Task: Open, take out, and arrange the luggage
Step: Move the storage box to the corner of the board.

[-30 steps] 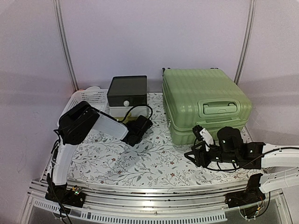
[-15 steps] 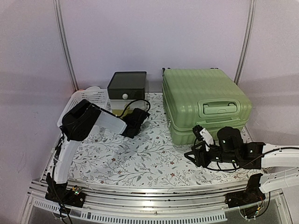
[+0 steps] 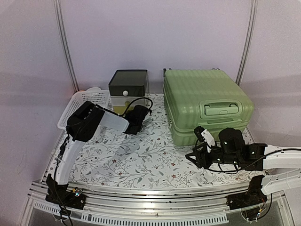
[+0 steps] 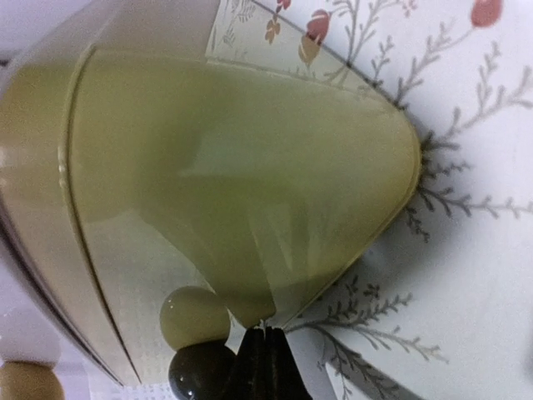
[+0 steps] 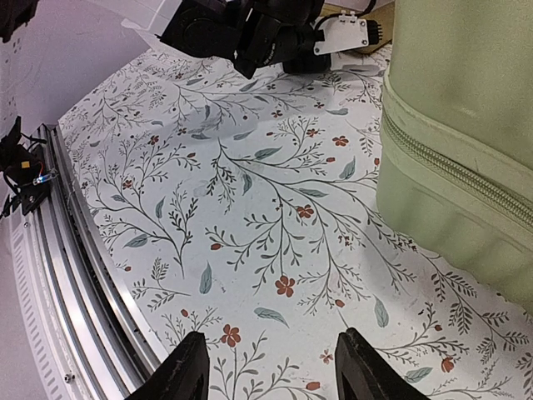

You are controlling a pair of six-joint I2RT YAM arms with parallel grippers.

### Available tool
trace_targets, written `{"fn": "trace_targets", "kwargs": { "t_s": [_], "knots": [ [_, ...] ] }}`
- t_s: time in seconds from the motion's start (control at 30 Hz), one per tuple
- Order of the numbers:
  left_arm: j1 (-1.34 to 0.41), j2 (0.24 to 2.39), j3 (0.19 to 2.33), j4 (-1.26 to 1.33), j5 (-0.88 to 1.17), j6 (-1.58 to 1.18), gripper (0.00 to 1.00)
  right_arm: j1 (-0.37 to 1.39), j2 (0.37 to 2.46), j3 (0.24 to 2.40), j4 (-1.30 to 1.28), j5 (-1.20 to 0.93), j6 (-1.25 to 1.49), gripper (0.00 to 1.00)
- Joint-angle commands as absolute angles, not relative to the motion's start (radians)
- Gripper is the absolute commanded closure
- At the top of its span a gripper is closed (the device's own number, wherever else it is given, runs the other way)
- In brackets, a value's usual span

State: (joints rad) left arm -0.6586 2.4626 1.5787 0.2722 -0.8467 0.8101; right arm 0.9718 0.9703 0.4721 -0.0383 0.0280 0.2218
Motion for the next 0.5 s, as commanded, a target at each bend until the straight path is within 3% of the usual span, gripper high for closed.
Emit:
{"fn": "trace_targets", "kwargs": {
  "t_s": [0.0, 0.23, 0.47],
  "knots": [
    [-0.583, 2.578, 1.622, 0.288, -0.796, 0.857, 1.00, 0.965, 0.956, 0.502, -0.038, 0.035, 0.234, 0.47],
    [-0.559, 2.602, 1.678, 0.278, -0.790, 0.875, 1.00, 0.965, 0.948, 0.508, -0.051, 0.035, 0.241, 0.47],
    [-0.598, 2.504, 1.593, 0.230, -0.759, 0.827, 0.99, 0.966, 0.978, 0.519, -0.033, 0.030, 0.243, 0.44]
  ]
}}
